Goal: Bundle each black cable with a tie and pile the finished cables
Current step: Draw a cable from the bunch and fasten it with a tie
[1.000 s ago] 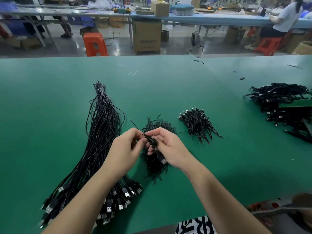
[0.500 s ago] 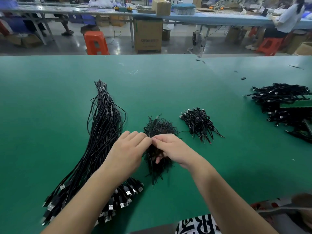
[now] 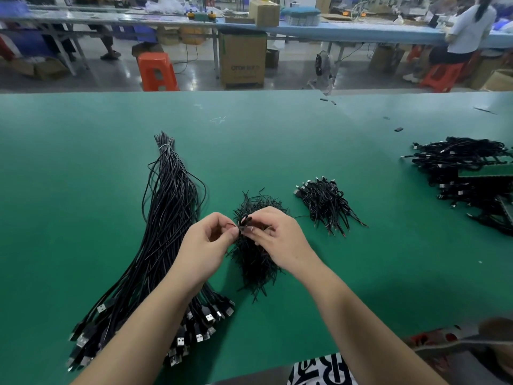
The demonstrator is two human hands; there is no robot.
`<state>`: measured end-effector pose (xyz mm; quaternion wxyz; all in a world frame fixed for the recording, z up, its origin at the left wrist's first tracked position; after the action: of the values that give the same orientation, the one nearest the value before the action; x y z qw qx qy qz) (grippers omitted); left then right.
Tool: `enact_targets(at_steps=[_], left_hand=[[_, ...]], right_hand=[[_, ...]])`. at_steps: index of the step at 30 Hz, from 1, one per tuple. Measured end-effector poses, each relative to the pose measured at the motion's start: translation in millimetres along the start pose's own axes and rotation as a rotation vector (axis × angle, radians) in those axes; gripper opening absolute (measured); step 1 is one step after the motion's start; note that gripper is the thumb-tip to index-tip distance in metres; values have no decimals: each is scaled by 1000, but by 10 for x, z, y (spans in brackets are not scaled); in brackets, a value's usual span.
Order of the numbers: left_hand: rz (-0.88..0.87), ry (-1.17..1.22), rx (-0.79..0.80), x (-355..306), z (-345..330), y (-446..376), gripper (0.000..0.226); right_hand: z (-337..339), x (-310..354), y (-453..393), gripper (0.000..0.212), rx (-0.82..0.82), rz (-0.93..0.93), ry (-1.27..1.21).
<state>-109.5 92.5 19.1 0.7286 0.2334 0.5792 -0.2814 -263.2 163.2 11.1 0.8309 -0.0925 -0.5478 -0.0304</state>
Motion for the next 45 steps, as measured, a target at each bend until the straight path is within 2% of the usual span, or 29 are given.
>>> enact_targets(at_steps=[2,5,8,11,14,16,20,22,24,26,31,34,37,40,45], left_hand=[[-140,-289,-76,-28,-13,27,15],[-494,-854,-133,-52,-23,53,13],[-700,-1175,-115,19,-17,44,22],[-631,-1095,-94,33,-17,50,19],[-479,-779,-76,-23,-17,64,9],[-360,-609,-99,-49,-3,59,13],[-63,-174,-109,-25,14,-20,16],[14,-6,-85,-5,11,-41,13],[22,50,-63,5,3,-34,12],[-45,-40,-63,3,-16,-9,13],[-520,-850,-116,-25,-38,53,11],[-686,-1171,-105,40,-27,31,18],[-735,-1226,-129,91,-9,17,27],[-732,-1166,-140,93,25,-3,27],[-631,-887,-145,37,6,29,9]], right_hand=[[10,6,3,15,15,-81,-3],[-8,-26,11,20,77,-171,-111],[-25,-28,0,11,100,-259,-294],[-11,-7,-3,9,113,-221,-306],[-12,-4,11,21,113,-152,-368],[-11,0,18,30,127,-108,-395],[1,19,42,33,130,-38,-359],[-16,25,44,32,105,-26,-303],[-44,40,43,30,47,-24,-262],[-60,41,39,32,-26,-45,-215],[-77,36,80,30,-11,-175,-244],[-71,61,98,37,58,-221,-217],[-55,105,119,49,163,-217,-285],[-21,120,132,45,237,-163,-345],[-2,74,109,45,247,-151,-401]])
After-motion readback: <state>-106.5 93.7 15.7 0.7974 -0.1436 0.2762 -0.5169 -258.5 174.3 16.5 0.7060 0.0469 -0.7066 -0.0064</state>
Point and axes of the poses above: each hand's wrist, its own y-axis away from the middle knuckle, its own z-axis out of the back of the hand, x = y × z, the point moved 1 cm from there along -y, towards the middle knuckle, and after that the axes turned 11 degrees about x, right-handed, at the moved point
